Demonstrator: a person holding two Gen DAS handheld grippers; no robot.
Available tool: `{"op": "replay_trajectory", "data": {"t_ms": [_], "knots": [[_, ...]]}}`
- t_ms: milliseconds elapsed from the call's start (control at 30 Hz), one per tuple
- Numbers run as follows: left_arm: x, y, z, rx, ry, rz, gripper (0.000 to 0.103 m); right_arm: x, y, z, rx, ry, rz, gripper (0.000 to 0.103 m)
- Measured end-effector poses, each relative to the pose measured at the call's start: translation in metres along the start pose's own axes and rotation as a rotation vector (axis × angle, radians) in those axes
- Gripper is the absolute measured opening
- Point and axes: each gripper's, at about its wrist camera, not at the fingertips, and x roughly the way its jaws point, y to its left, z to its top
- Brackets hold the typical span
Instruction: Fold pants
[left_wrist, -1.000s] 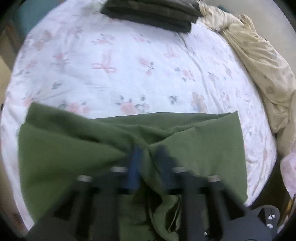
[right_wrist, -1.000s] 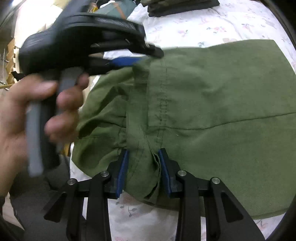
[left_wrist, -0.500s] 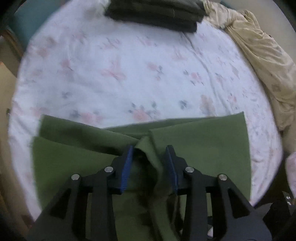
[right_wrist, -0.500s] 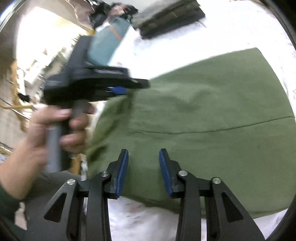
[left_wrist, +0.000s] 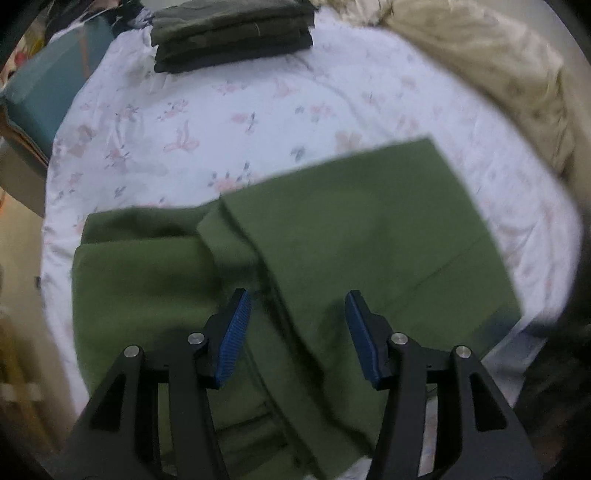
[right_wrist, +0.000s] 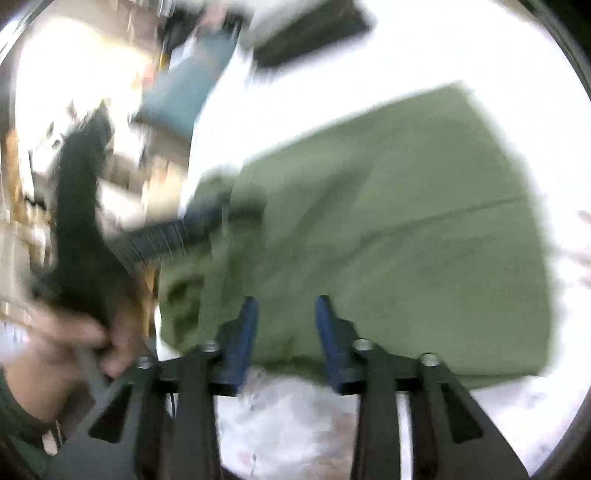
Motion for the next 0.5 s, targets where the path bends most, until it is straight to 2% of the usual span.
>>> {"op": "replay_trajectory", "data": {"t_ms": [33, 67, 133, 167, 200, 267, 300, 400, 467, 500], "knots": [[0.006, 0.0, -0.004, 0.006, 0.012, 0.017, 0.053, -0.017, -0.011, 0.002, 0.042, -0.063, -0.041, 0.061], [0.015, 0.001, -0.007, -0.006, 0.039, 0.021, 0.057, -0.039, -0.028, 0.005, 0.081, -0.125, -0.123, 0.061], [0.025, 0.006, -0.015, -0.039, 0.072, -0.008, 0.058, -0.061, -0.053, 0.01, 0.107, -0.147, -0.268, 0.061], [0.03, 0.008, -0.019, -0.042, 0.072, -0.013, 0.059, -0.065, -0.065, 0.011, 0.129, -0.125, -0.35, 0.059], [0.031, 0.008, -0.02, -0.038, 0.069, -0.011, 0.059, -0.063, -0.075, 0.01, 0.162, -0.08, -0.379, 0.055], [0.031, 0.007, -0.021, -0.035, 0.068, -0.01, 0.059, -0.048, -0.086, 0.002, 0.225, 0.063, -0.349, 0.054], [0.031, 0.006, -0.021, -0.033, 0.069, -0.01, 0.059, -0.035, -0.078, -0.004, 0.194, 0.136, -0.379, 0.054], [0.03, 0.006, -0.022, -0.026, 0.072, -0.019, 0.059, -0.023, -0.046, -0.016, -0.024, 0.223, -0.536, 0.055], [0.029, 0.005, -0.022, -0.036, 0.073, -0.028, 0.059, -0.01, -0.032, -0.023, -0.117, 0.28, -0.556, 0.055], [0.029, 0.004, -0.023, -0.033, 0.072, -0.028, 0.059, -0.004, -0.029, -0.026, -0.156, 0.301, -0.598, 0.055]]}}
